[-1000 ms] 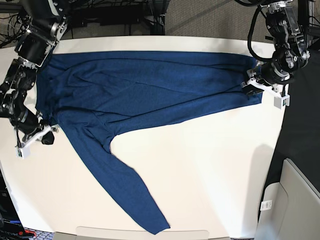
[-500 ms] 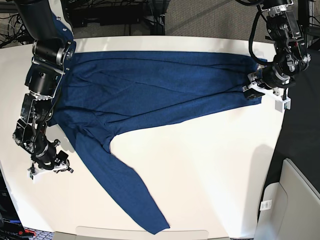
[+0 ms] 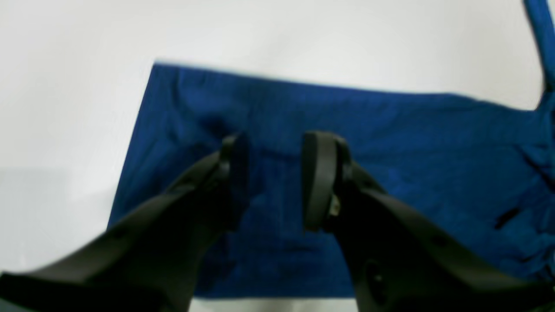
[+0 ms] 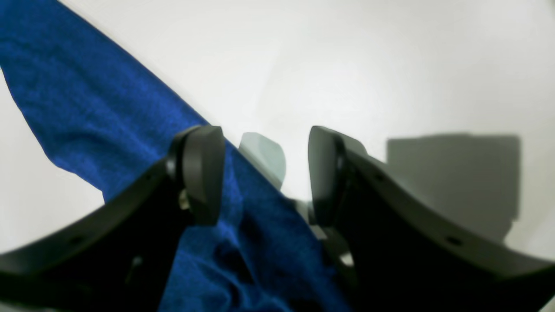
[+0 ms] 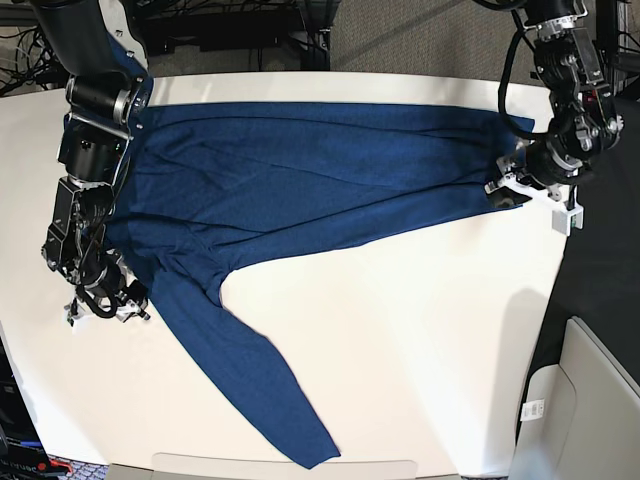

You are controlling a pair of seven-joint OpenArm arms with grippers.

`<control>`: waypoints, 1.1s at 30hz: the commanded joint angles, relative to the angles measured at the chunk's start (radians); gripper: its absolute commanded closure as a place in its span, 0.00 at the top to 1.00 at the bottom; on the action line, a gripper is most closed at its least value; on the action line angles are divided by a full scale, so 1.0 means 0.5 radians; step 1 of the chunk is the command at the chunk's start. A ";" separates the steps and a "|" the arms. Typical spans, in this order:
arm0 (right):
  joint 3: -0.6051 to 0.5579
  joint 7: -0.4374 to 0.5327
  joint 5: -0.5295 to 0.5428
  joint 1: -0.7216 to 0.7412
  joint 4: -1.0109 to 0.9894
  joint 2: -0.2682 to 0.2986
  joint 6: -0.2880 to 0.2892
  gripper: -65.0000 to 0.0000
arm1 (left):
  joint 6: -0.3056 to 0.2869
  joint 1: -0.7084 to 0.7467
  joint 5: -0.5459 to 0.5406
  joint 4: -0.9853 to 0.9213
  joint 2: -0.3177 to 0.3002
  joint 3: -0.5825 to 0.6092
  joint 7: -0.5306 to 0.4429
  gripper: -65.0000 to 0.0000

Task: Fold the T-shirt properly
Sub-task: 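Reach the right gripper to the hanging sleeve and grasp it, then pull the sleeve with the right gripper back toward the shoulder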

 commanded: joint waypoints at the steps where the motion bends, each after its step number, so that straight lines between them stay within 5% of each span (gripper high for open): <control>1: -0.001 -0.046 0.003 0.041 -0.023 -0.013 -0.007 0.49 | -0.004 -0.009 -0.029 0.034 -0.024 -0.014 -0.020 0.32; 4: -0.065 -0.049 0.003 0.038 -0.045 -0.043 0.012 0.49 | -0.004 -0.012 -0.029 0.034 -0.024 -0.005 -0.020 0.32; 10: -0.378 -0.049 0.009 0.038 -0.032 -0.053 0.300 0.49 | -0.004 -0.052 -0.026 0.034 -0.018 -0.005 -0.014 0.32; 17: -0.403 -0.203 0.009 0.059 -0.026 -0.056 0.331 0.48 | -0.004 -0.052 -0.023 0.034 -0.027 -0.011 -0.017 0.32; 20: -0.375 -0.252 0.015 0.062 -0.023 -0.049 0.334 0.37 | -0.004 -0.052 -0.023 0.034 -0.027 -0.011 -0.017 0.32; 24: -0.317 -0.258 0.015 0.041 0.057 -0.028 0.334 0.02 | -0.004 -0.052 -0.023 0.034 -0.027 -0.011 -0.017 0.32; 28: -0.274 -0.341 0.092 -0.039 0.278 -0.022 0.361 0.00 | -0.004 -0.052 -0.026 0.034 -0.027 -0.011 -0.017 0.32; 33: -0.025 -0.577 0.494 -0.291 0.686 0.006 0.567 0.00 | -0.004 -0.052 -0.023 0.034 -0.027 -0.014 -0.017 0.32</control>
